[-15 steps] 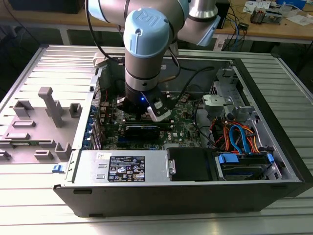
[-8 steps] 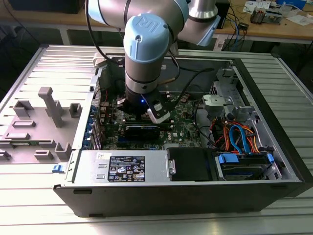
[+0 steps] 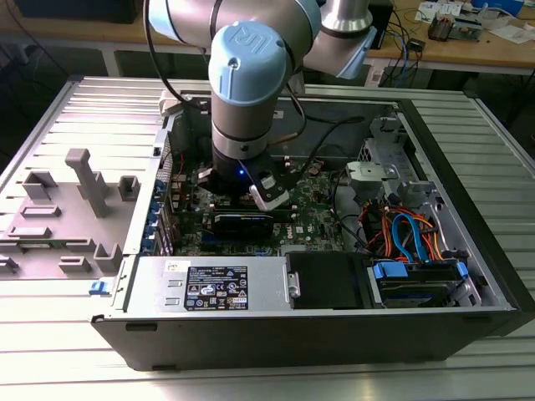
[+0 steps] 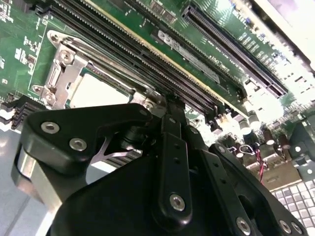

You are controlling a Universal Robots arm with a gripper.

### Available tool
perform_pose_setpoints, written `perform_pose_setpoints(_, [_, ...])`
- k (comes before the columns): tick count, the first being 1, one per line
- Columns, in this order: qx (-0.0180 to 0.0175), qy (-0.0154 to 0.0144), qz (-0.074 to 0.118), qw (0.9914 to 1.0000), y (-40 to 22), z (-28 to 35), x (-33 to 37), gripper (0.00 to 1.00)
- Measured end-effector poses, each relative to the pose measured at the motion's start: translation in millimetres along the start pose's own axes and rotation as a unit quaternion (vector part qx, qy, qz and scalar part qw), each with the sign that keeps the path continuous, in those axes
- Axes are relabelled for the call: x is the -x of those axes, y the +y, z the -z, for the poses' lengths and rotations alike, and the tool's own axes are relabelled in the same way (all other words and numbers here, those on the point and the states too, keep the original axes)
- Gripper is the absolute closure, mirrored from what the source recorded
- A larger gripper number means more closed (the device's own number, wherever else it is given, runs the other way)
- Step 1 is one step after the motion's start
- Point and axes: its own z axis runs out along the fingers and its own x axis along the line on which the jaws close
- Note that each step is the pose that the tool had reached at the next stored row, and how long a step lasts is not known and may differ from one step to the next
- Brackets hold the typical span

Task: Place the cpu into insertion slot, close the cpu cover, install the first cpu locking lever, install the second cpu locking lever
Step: 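Install the second cpu locking lever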

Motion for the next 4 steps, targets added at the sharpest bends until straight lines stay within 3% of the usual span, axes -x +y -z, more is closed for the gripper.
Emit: perform_pose_setpoints(4, [-0.0003,0.0001,0.0,1.0,3.9,13.5,-1.0,0.89])
